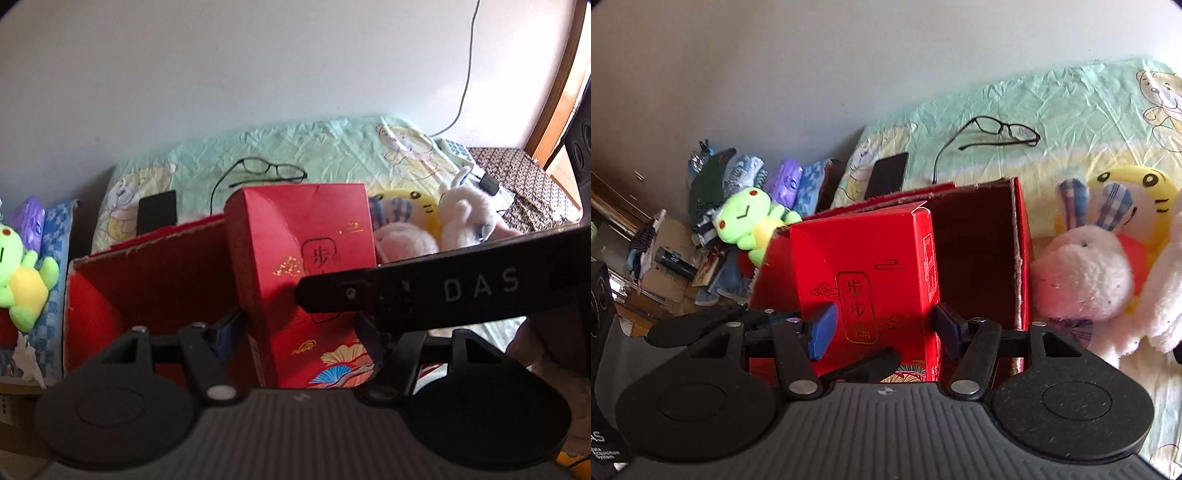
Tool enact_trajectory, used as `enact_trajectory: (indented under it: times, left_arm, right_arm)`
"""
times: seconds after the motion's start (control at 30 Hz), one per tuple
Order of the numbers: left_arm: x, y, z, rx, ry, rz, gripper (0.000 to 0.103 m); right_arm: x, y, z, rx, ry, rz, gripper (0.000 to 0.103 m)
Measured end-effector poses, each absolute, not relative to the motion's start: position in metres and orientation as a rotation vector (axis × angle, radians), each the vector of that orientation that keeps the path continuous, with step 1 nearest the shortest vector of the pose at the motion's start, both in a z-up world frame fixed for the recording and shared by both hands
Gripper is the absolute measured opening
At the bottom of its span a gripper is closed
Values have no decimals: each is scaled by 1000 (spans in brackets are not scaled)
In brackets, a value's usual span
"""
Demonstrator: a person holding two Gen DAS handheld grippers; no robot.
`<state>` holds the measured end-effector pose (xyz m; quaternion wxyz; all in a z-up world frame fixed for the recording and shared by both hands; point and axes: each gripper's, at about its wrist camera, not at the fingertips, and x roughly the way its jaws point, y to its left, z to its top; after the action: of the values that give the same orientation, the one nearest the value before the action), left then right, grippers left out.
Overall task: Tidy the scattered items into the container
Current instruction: 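Lift the red gift box and carry it into the large red box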
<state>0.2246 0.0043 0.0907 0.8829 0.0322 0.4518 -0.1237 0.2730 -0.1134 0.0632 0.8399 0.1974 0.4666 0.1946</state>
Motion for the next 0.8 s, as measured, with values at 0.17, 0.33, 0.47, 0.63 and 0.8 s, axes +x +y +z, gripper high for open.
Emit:
enact_trajectory:
  times: [0.17,0.33,0.47,0.63,0.8]
  left_arm:
    - [245,16,45,53,1081,-286,68]
    - [249,17,22,45,1179,-356,67]
    - [253,27,15,7,1211,-401,66]
    - [261,39,16,-12,1222,-436,73]
    - [274,43,22,-17,1241,-452,78]
  right_arm:
    - [283,-77,52,233,1064,321,62]
    - [295,-55,38,71,1118,262,65]
    - [300,-56,33,76,1157,228,65]
    - [300,-62,40,126,1177,219,63]
    - [288,-86,71,242,1042,204,64]
